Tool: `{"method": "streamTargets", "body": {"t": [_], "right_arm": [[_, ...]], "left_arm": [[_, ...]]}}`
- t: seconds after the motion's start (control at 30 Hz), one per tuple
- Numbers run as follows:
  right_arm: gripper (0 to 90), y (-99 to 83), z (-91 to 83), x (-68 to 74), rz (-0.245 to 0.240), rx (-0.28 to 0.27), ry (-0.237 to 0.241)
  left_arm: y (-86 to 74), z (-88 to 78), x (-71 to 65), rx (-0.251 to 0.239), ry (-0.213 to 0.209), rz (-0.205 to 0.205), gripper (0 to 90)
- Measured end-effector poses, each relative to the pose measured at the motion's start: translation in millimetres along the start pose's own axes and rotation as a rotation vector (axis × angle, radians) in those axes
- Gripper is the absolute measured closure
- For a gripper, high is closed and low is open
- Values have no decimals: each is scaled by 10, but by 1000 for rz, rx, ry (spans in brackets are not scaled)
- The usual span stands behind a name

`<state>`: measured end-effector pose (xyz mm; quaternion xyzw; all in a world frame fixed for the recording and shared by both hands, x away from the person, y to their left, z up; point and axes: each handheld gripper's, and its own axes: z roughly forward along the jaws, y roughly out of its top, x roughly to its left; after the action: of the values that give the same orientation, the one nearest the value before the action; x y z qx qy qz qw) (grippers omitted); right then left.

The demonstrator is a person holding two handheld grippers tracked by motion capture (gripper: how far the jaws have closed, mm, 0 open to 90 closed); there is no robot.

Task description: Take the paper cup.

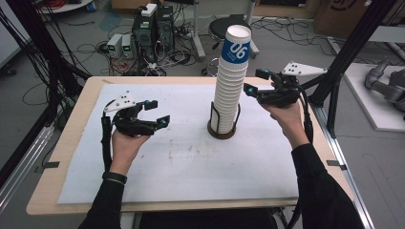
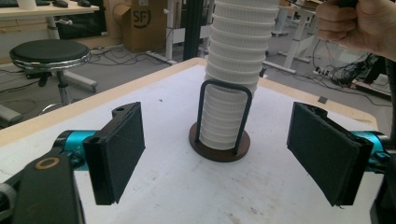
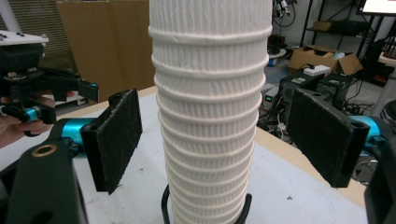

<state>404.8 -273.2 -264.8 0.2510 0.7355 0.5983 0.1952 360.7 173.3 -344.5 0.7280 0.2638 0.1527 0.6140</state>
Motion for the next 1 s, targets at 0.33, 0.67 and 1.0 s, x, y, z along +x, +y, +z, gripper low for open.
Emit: {"method": "streamTargets", "body": {"t": [0.33,0.67,1.0], "right_arm": [[187,126,214,-1,-11,36,6],[176,194,319,17,0,34,9],[141,185,433,-10,20,36,16]], "left_arm": [[11,17,-17,1,-11,-2,189],[25,37,-39,4,-24,0,189],[62,99,-81,7,-48,1,189]]}}
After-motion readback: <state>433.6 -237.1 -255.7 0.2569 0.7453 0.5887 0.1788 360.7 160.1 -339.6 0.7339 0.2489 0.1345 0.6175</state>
